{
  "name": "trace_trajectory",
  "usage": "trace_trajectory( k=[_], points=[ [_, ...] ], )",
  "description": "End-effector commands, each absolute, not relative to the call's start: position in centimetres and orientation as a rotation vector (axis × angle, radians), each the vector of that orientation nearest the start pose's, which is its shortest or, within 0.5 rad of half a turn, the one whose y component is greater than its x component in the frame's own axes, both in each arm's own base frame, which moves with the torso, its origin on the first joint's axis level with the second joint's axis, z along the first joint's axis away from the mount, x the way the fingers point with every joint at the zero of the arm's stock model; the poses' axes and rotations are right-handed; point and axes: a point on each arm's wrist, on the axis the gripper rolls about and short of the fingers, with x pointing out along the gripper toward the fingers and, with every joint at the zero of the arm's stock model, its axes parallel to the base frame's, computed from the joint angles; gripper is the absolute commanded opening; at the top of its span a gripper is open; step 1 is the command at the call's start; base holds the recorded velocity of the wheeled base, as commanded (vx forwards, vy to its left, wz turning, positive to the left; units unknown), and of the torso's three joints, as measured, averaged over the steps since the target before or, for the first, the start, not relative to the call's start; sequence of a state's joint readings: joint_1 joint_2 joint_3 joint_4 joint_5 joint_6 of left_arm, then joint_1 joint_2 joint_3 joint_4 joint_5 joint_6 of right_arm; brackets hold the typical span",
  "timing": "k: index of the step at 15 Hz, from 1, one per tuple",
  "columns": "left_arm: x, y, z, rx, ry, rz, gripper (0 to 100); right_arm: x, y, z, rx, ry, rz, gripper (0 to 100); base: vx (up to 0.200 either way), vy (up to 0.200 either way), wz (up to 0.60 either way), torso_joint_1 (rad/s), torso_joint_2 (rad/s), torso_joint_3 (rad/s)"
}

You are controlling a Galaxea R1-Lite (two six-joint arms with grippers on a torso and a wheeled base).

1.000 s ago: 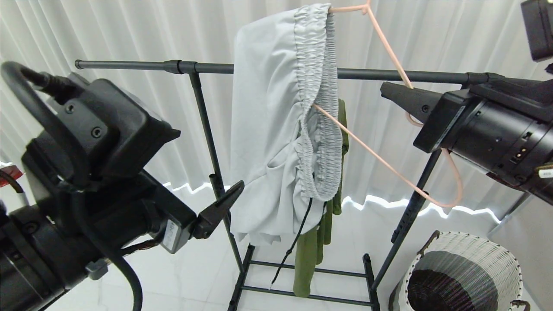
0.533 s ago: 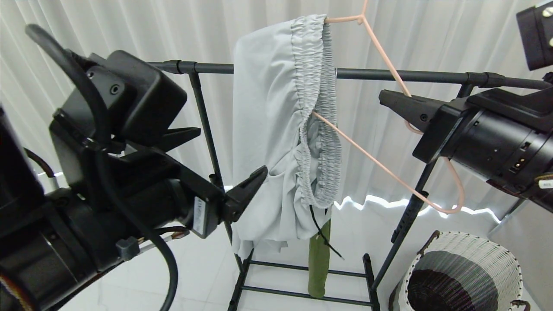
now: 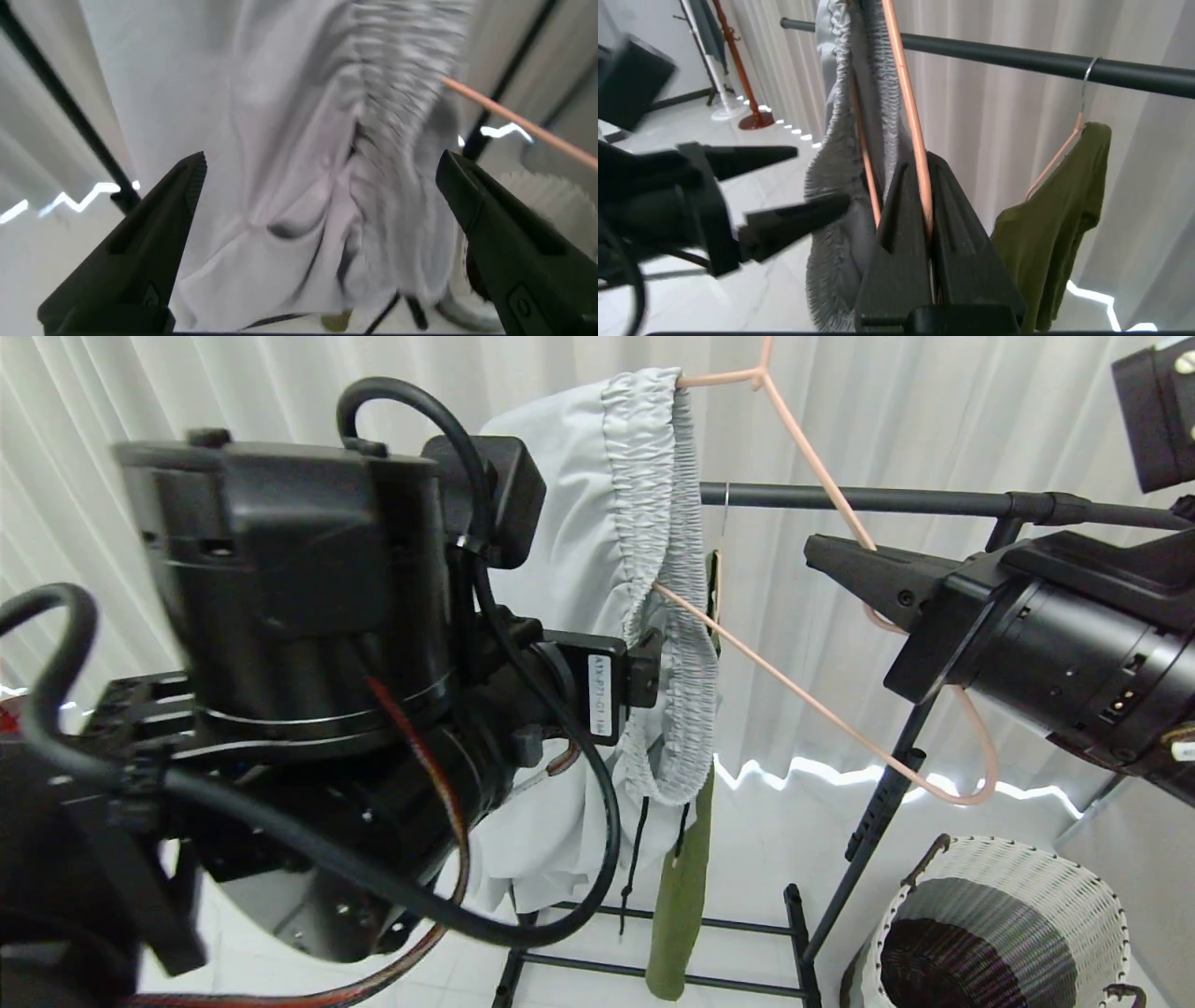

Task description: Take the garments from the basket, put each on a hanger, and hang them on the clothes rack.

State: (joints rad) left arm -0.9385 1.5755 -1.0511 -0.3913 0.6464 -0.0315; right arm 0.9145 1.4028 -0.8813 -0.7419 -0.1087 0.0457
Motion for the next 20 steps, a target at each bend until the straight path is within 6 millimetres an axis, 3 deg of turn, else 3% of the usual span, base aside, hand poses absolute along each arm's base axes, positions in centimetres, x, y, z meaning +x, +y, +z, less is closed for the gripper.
trace_trajectory(
  k=[1,16,17,20],
  points=[
    [19.6,-23.7,24.8,0.099,0.139,-0.267,100,14.8,18.8,29.7,0.155,-0.179,0.808,0,0.000,0.000,0.00,0.000,0.00,0.000],
    [18.4,-23.1,21.7,0.263,0.202,-0.263,100,14.9,18.9,29.8,0.157,-0.184,0.807,0,0.000,0.000,0.00,0.000,0.00,0.000],
    [18.4,-23.1,21.5,0.267,0.205,-0.263,0,14.9,18.9,29.8,0.157,-0.184,0.807,0,0.000,0.000,0.00,0.000,0.00,0.000],
    [18.4,-23.1,21.5,0.272,0.207,-0.262,0,14.8,18.9,29.8,0.157,-0.184,0.805,0,0.000,0.000,0.00,0.000,0.00,0.000]
  ],
)
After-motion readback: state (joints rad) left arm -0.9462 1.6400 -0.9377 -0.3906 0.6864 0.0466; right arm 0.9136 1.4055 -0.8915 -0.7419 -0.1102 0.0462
